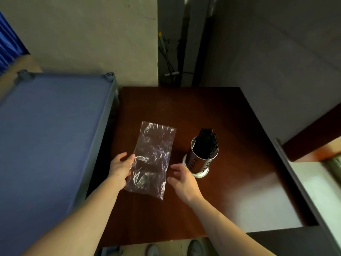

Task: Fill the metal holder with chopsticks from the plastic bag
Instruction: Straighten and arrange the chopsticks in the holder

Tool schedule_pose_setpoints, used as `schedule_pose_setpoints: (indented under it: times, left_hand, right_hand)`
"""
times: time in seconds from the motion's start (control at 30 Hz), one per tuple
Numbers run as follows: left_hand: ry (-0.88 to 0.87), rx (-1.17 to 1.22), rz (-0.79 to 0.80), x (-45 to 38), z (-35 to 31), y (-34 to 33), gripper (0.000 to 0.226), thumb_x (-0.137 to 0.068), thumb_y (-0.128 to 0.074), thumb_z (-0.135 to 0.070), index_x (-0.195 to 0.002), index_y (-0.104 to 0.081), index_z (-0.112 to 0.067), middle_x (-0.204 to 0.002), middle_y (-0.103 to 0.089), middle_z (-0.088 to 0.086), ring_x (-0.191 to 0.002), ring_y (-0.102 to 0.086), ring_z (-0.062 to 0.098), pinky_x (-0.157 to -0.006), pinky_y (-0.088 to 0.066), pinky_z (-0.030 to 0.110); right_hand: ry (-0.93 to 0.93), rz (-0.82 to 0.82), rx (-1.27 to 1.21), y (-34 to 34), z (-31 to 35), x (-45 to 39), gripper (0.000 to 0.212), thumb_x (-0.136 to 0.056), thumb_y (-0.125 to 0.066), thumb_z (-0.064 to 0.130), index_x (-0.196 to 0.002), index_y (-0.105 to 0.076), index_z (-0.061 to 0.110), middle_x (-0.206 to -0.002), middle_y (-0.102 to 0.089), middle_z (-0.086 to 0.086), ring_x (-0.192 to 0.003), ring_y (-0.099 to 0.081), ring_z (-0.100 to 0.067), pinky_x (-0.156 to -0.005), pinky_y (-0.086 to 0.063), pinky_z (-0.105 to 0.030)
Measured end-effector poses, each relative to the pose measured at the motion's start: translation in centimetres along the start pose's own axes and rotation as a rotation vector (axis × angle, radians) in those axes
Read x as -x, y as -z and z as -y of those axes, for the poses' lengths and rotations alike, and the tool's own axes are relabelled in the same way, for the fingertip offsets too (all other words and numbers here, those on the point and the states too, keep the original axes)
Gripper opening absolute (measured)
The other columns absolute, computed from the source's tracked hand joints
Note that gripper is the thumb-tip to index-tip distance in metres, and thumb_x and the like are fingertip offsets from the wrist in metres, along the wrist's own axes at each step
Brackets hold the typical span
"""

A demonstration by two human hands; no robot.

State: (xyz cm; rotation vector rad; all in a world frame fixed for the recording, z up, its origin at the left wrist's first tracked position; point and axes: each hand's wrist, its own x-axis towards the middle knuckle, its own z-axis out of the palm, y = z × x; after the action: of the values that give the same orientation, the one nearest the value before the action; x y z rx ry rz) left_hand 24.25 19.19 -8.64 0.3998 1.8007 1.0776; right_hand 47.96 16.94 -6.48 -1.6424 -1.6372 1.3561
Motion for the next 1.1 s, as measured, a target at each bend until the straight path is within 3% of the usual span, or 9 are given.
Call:
schedule_pose_setpoints:
  times: [0.07, 0.2, 0.4, 0.53, 0.6, 0.7, 0.8, 0.93, 1.1]
  left_hand:
    - [0.006, -0.062, -0.015, -0.3, 0.3, -0.3, 0.061, -0.093, -0.073, -0.025, -0.147, -0.046, -0.019, -0.145, -0.054, 0.016, -0.13, -0.054, 0.035, -0.11, -0.043, 0.053]
    - [-0.033, -0.246, -0.073, 0.0, 0.3, -1.2, 0.059, -0.095, -0.068, -0.014, -0.148, -0.042, -0.016, -0.149, -0.048, 0.017, -0.133, -0.05, 0.035, -0.11, -0.042, 0.048]
    - [-0.223, -0.412, -0.051, 1.5, -2.0, -4.6, 0.041, -0.098, -0.063, -0.016, -0.137, -0.054, -0.018, -0.141, -0.055, 0.014, -0.125, -0.056, 0.032, -0.105, -0.049, 0.047]
    - [-0.327, -0.421, 0.103, 3.3, -3.2, -8.4, 0.028, -0.1, -0.06, -0.02, -0.127, -0.061, -0.019, -0.126, -0.066, 0.004, -0.101, -0.062, 0.017, -0.087, -0.049, 0.033]
    - [-0.348, -0.404, 0.181, 4.2, -3.5, -10.2, 0.025, -0.101, -0.059, -0.022, -0.125, -0.063, -0.02, -0.123, -0.067, 0.002, -0.101, -0.063, 0.016, -0.084, -0.049, 0.03]
    - [-0.374, -0.372, 0.294, 5.7, -3.8, -12.7, 0.031, -0.103, -0.055, -0.029, -0.132, -0.058, -0.02, -0.121, -0.066, 0.0, -0.092, -0.07, 0.016, -0.079, -0.053, 0.031]
    - [-0.404, -0.378, 0.349, 6.7, -4.0, -14.4, 0.041, -0.103, -0.053, -0.037, -0.141, -0.05, -0.024, -0.115, -0.062, -0.012, -0.082, -0.073, 0.016, -0.088, -0.058, 0.041]
    - [-0.412, -0.377, 0.383, 7.6, -4.4, -16.1, 0.048, -0.102, -0.054, -0.034, -0.149, -0.043, -0.026, -0.128, -0.062, -0.005, -0.078, -0.073, 0.017, -0.068, -0.054, 0.028]
    - [-0.429, -0.409, 0.354, 8.4, -4.3, -17.3, 0.047, -0.103, -0.056, -0.025, -0.149, -0.044, -0.026, -0.135, -0.06, -0.001, -0.075, -0.072, 0.016, -0.07, -0.056, 0.03]
  right_hand:
    - [-0.001, -0.021, 0.012, 0.6, -0.1, -0.2, 0.039, -0.09, -0.066, 0.024, -0.129, -0.057, 0.026, -0.122, -0.058, 0.009, -0.12, -0.053, -0.007, -0.09, -0.046, -0.025]
    - [-0.037, -0.067, 0.014, 2.6, -0.3, -0.6, 0.028, -0.091, -0.066, 0.021, -0.119, -0.064, 0.026, -0.109, -0.062, 0.007, -0.107, -0.061, -0.012, -0.079, -0.046, -0.027]
    - [-0.105, -0.127, 0.026, 5.7, -2.7, -0.2, 0.012, -0.089, -0.066, 0.017, -0.097, -0.069, 0.026, -0.087, -0.072, 0.005, -0.065, -0.062, -0.011, -0.059, -0.051, -0.029]
    - [-0.124, -0.143, -0.043, 7.8, -3.9, 0.3, 0.011, -0.091, -0.065, 0.013, -0.092, -0.072, 0.021, -0.081, -0.068, 0.004, -0.065, -0.059, -0.017, -0.067, -0.057, -0.049]
    - [-0.116, -0.159, -0.08, 8.9, -4.3, 0.4, 0.009, -0.093, -0.064, 0.016, -0.094, -0.071, 0.02, -0.088, -0.071, 0.001, -0.073, -0.065, -0.022, -0.071, -0.058, -0.049]
    - [-0.107, -0.181, -0.18, 10.5, -4.5, 0.4, 0.008, -0.096, -0.063, 0.019, -0.103, -0.067, 0.02, -0.099, -0.075, -0.004, -0.088, -0.073, -0.023, -0.07, -0.058, -0.037]
    - [-0.089, -0.192, -0.284, 11.6, -4.3, 0.2, 0.016, -0.099, -0.061, 0.02, -0.114, -0.06, 0.017, -0.102, -0.075, -0.007, -0.079, -0.074, -0.021, -0.07, -0.058, -0.036]
    - [-0.054, -0.167, -0.331, 12.7, -4.1, -0.3, 0.03, -0.1, -0.06, 0.031, -0.127, -0.052, 0.022, -0.099, -0.075, -0.005, -0.074, -0.074, -0.016, -0.07, -0.058, -0.037]
    - [-0.022, -0.141, -0.356, 13.3, -4.0, -1.1, 0.038, -0.1, -0.059, 0.038, -0.135, -0.048, 0.028, -0.097, -0.075, -0.005, -0.073, -0.074, -0.015, -0.072, -0.06, -0.038]
